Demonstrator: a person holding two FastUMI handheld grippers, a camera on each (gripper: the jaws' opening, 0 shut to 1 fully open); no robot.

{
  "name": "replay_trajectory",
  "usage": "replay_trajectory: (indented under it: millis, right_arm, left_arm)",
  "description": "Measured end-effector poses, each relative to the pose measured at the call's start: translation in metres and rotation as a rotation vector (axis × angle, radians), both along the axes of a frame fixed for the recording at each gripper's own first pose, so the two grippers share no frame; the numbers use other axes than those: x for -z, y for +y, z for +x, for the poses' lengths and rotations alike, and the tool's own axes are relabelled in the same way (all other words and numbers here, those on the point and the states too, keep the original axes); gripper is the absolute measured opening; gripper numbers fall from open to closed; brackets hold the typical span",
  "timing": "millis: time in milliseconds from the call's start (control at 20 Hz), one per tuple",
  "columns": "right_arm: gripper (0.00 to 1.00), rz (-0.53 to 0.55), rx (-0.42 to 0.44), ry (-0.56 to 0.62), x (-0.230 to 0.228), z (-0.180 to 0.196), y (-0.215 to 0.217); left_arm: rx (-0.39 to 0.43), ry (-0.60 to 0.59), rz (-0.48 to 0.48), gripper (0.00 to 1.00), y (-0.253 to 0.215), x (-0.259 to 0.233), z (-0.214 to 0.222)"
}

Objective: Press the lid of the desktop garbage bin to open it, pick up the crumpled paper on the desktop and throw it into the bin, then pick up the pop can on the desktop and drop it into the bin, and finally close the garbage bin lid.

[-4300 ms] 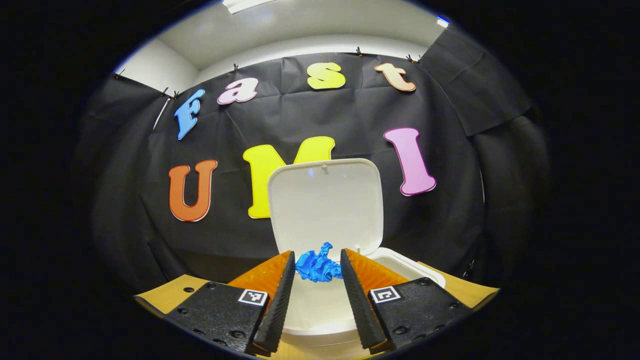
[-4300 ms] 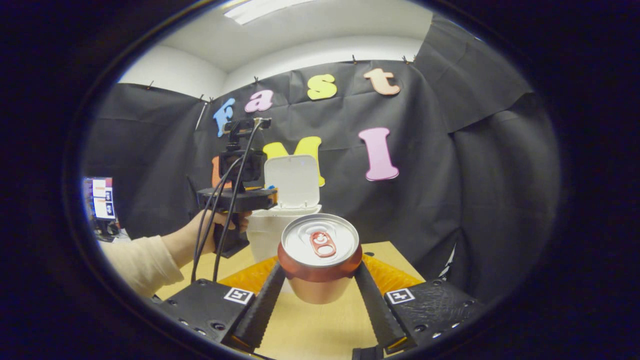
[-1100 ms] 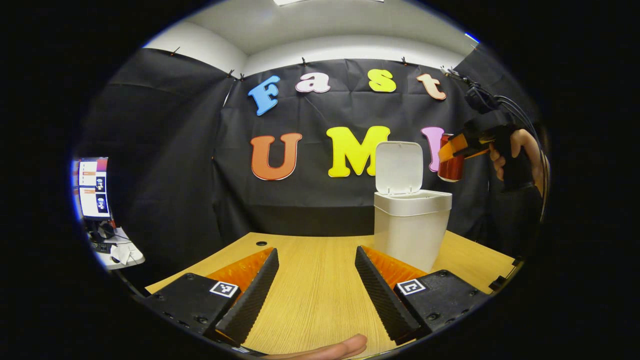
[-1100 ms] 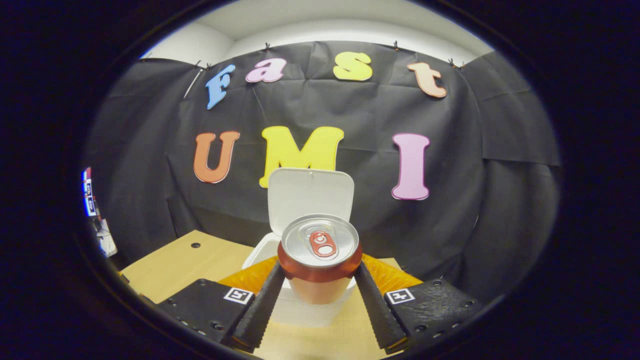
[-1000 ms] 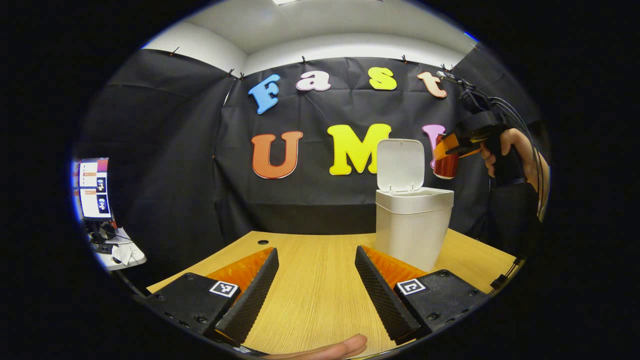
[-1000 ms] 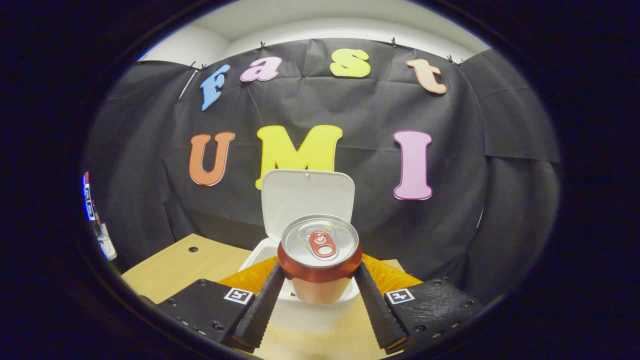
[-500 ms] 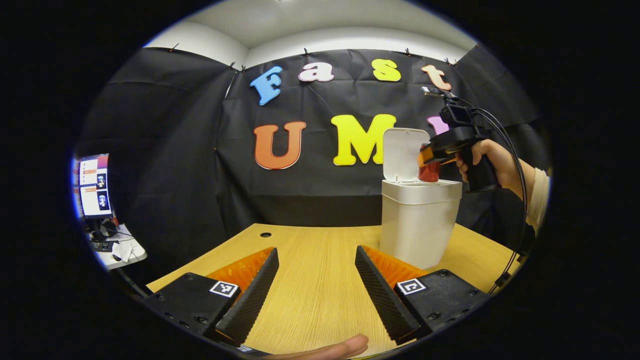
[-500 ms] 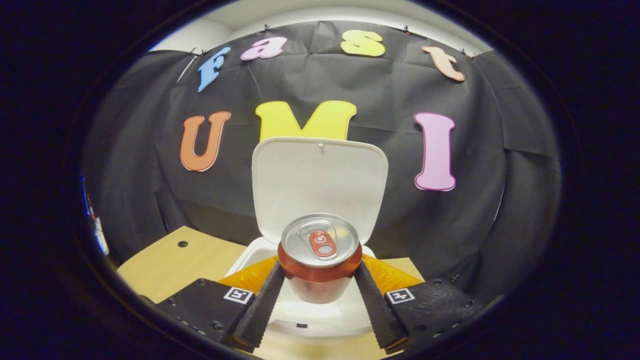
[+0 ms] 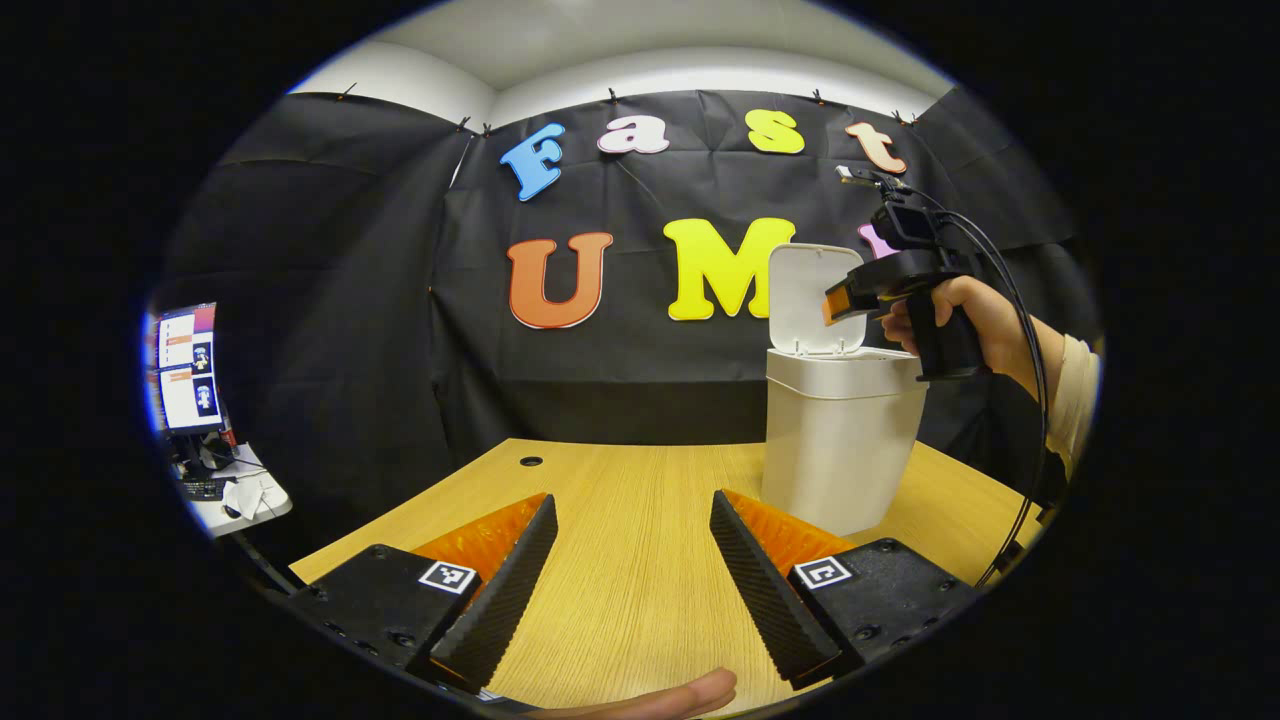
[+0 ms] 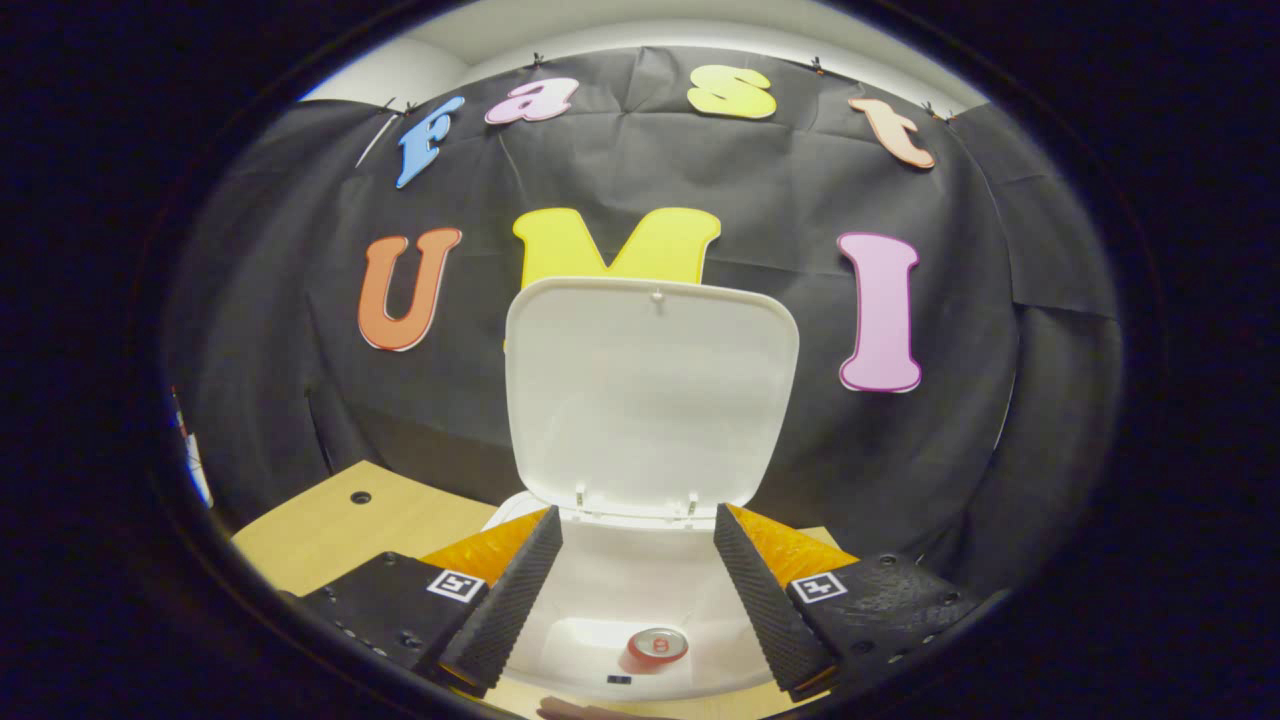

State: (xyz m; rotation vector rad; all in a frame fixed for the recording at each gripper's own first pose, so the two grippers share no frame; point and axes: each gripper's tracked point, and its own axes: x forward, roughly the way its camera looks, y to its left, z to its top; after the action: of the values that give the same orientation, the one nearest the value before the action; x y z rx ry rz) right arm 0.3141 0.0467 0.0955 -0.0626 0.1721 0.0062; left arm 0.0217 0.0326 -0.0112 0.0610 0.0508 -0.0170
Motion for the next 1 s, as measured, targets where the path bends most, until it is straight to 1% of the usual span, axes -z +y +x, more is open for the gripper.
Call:
replay_trajectory:
  millis: [50,100,200,300,350,400,450,550,700,800,900,1000]
  right_arm:
    - [0.97,-0.009,-0.004,-0.013,-0.008,0.0,0.0]
    - [0.95,-0.008,0.005,-0.029,-0.015,-0.001,-0.005]
    - [0.95,0.017,-0.009,-0.061,-0.036,-0.003,-0.005]
    - [0.95,0.032,-0.013,-0.101,-0.065,-0.002,-0.006]
    - [0.95,0.038,0.002,-0.127,-0.081,-0.002,-0.01]
    - [0.94,0.05,0.006,-0.157,-0.099,0.0,-0.01]
    - [0.94,0.063,-0.006,-0.186,-0.116,0.0,-0.005]
    - [0.95,0.069,-0.011,-0.225,-0.139,0.008,0.001]
    - [0.94,0.046,0.026,-0.235,-0.153,0.03,0.002]
    - [0.94,0.028,0.034,-0.251,-0.162,0.046,0.006]
    - [0.94,0.013,0.057,-0.265,-0.169,0.064,0.005]
    - [0.95,0.009,0.097,-0.244,-0.162,0.081,-0.001]
  left_arm:
    - [-0.018,-0.01,0.002,0.99,0.004,-0.003,-0.002]
    - [-0.027,-0.026,0.004,0.99,0.004,-0.008,-0.004]
    - [-0.025,-0.029,-0.003,0.99,0.005,-0.002,-0.009]
    - [-0.022,-0.025,-0.022,0.99,0.007,-0.002,-0.008]
    - [-0.031,-0.025,-0.026,0.99,0.009,-0.002,-0.008]
    - [-0.056,-0.041,-0.016,0.99,0.015,-0.005,-0.006]
    - [-0.083,-0.048,-0.005,0.99,0.02,-0.006,-0.003]
    - [-0.08,-0.014,0.003,0.99,0.016,0.009,0.003]
    - [-0.051,0.007,-0.005,0.99,0.008,0.008,0.009]
    - [-0.055,-0.005,0.004,1.0,0.012,0.005,0.009]
    - [-0.054,-0.008,-0.007,0.99,0.016,0.005,0.01]
    - [-0.059,-0.011,-0.025,0.99,0.02,0.004,0.011]
